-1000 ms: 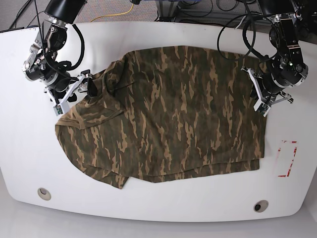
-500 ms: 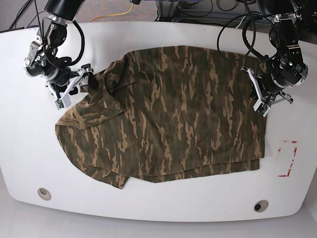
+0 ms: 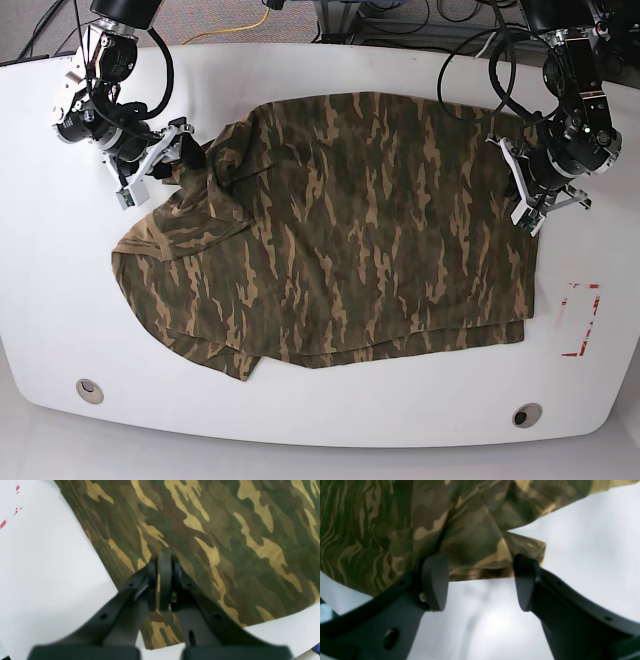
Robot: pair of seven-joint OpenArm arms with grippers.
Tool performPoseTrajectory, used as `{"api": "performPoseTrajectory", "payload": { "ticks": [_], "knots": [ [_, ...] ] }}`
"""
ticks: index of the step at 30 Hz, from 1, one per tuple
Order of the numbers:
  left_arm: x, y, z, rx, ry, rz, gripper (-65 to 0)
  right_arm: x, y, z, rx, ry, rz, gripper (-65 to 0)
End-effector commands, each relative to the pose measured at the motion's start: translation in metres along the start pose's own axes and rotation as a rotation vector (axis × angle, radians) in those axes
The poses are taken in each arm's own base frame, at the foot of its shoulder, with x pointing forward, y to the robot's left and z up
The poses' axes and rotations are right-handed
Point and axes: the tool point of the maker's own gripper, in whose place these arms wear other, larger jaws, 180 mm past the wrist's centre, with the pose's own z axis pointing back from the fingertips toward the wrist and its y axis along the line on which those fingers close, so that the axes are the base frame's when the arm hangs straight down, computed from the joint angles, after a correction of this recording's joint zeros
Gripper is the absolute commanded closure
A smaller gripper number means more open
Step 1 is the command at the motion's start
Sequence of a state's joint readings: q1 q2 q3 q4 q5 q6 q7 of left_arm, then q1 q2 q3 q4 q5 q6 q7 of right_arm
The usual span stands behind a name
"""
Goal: Layout the t-shirt on the table in an organized manner, then fold the t-shirt properly
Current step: 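Hold the shoulder edges with both grippers, adjusting the right gripper's grasp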
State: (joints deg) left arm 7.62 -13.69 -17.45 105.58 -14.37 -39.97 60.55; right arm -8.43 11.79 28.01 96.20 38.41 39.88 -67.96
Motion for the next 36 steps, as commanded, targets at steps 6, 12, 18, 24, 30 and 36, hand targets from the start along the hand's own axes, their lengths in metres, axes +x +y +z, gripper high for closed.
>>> {"api": "performPoseTrajectory", "payload": {
  "ticks": [6,12,18,24,30,36],
  "knots": [
    [0.011,0.006,0.004,0.016,-0.035,-0.013,-0.4,0.031,0.002,0.002,0.010,-0.076,0.043,-41.1],
    [0.010,0.006,0.004,0.015,-0.033,-0.013,-0.4,0.046,0.000,0.003,0.004,-0.103,0.061,-46.6],
    [0.009,0.005,0.004,0.014,-0.031,-0.013,-0.4,0.053,-0.005,0.007,-0.008,-0.108,0.078,-47.2],
    [0.009,0.005,0.004,0.014,-0.031,-0.013,-0.4,0.044,-0.003,0.005,0.000,-0.091,0.067,-47.1],
    [0.008,0.010,0.006,0.021,-0.027,-0.023,-0.4,0.031,0.004,0.000,0.018,-0.076,0.041,-46.9],
    [0.008,0.010,0.007,0.023,-0.026,-0.025,-0.4,0.018,0.011,-0.003,0.037,-0.058,0.019,-46.9]
  ]
}}
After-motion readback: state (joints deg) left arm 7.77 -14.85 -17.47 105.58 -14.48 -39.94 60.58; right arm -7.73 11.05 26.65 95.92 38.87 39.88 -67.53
